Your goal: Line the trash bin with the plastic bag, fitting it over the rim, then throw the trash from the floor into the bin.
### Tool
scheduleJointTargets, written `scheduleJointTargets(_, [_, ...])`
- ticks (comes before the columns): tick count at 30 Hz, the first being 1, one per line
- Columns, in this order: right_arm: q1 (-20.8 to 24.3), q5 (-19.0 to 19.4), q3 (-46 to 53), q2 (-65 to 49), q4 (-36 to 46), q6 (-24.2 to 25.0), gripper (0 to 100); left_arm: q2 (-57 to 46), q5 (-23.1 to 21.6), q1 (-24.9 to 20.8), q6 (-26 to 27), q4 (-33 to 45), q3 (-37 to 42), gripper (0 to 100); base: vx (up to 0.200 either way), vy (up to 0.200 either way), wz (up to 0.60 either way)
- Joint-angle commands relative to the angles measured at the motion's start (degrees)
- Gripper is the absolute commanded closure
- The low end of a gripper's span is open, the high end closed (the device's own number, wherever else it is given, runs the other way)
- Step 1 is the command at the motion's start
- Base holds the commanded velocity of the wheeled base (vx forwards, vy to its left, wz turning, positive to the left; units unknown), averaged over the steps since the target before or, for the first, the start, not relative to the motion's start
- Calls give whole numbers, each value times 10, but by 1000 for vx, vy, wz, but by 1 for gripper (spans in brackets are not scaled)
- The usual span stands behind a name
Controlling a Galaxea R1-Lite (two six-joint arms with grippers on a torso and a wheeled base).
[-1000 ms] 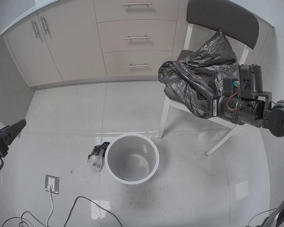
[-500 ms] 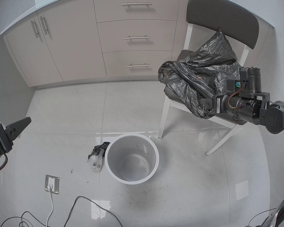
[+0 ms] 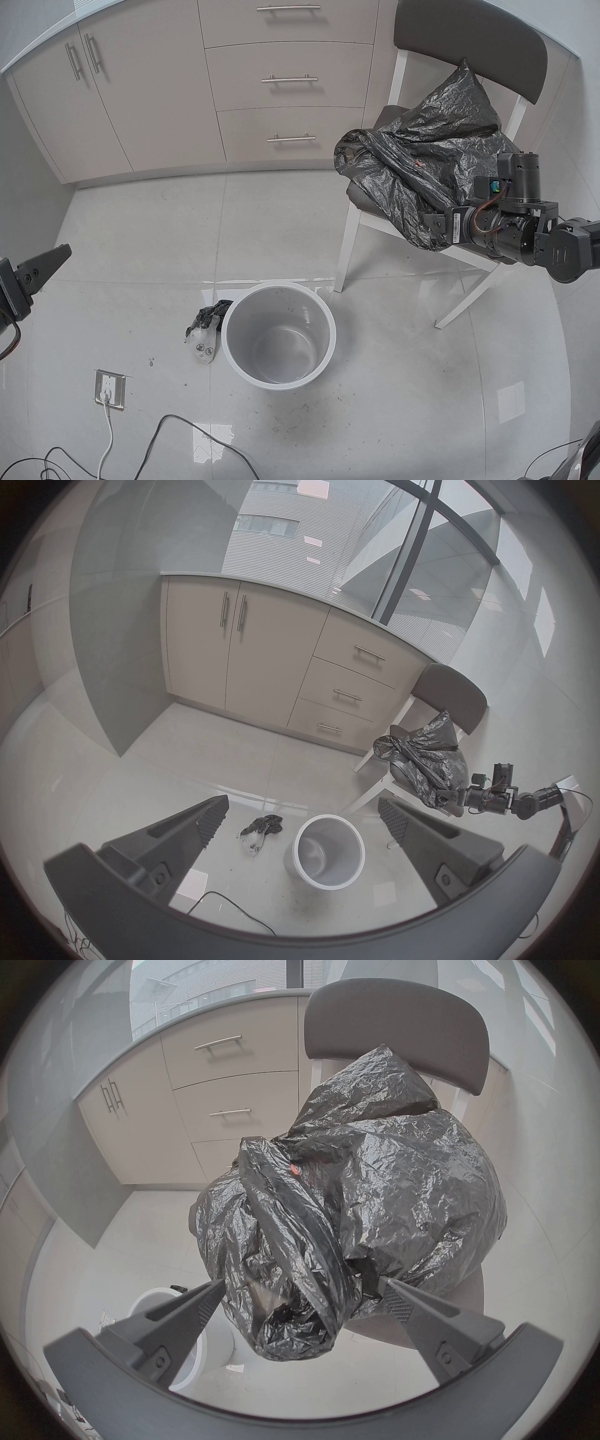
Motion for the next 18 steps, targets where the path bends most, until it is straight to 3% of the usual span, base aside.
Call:
scheduleJointTargets(1, [-1, -1, -3, 12, -9, -1, 0, -4, 0, -1, 2, 0, 0, 0, 0, 0, 0])
scheduleJointTargets(18, [-10, -4, -7, 56, -67, 1, 0, -3, 1, -26, 1, -1, -2, 0, 0, 0, 0])
